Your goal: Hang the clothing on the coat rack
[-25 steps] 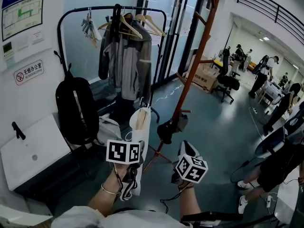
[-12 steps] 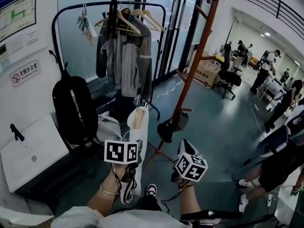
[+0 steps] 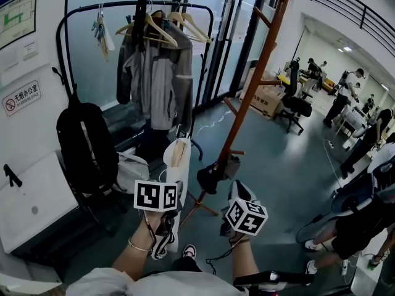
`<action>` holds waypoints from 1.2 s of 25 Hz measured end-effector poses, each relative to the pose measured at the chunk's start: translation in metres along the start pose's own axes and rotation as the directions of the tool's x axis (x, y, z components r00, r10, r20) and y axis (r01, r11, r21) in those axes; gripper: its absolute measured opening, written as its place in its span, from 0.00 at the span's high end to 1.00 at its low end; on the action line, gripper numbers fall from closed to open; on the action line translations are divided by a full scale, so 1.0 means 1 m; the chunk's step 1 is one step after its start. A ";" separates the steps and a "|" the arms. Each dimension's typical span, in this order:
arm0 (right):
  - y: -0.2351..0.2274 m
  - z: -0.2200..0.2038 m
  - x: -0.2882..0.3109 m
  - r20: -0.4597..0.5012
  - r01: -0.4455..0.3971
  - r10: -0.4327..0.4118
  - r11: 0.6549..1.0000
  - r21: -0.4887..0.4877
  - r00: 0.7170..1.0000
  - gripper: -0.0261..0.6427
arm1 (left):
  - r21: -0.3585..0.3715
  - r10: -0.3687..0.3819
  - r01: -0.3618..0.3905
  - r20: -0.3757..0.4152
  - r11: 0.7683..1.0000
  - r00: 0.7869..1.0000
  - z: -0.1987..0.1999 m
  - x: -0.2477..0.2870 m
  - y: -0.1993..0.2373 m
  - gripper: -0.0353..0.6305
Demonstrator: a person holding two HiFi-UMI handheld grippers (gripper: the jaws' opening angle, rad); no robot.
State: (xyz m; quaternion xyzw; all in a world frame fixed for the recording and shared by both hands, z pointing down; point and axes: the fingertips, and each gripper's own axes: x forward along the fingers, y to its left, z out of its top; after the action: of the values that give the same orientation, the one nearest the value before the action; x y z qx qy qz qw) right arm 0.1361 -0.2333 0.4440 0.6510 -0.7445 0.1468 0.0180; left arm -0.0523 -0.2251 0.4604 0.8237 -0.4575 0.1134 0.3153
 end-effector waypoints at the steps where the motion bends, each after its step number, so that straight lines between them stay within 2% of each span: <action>1: -0.004 0.002 0.005 -0.001 0.002 -0.002 1.000 -0.001 1.000 0.93 | -0.003 0.003 -0.003 0.002 1.000 1.000 0.003 0.006 0.001 0.93; 30: -0.074 0.066 0.151 -0.001 -0.077 0.077 0.997 -0.003 0.997 0.93 | -0.023 0.087 -0.086 0.019 0.996 0.996 0.096 0.127 0.009 0.93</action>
State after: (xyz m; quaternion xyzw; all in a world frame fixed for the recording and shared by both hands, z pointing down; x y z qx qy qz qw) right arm 0.1962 -0.4033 0.4280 0.6219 -0.7691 0.1467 0.0136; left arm 0.0013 -0.3750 0.4495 0.8006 -0.4971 0.1137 0.3148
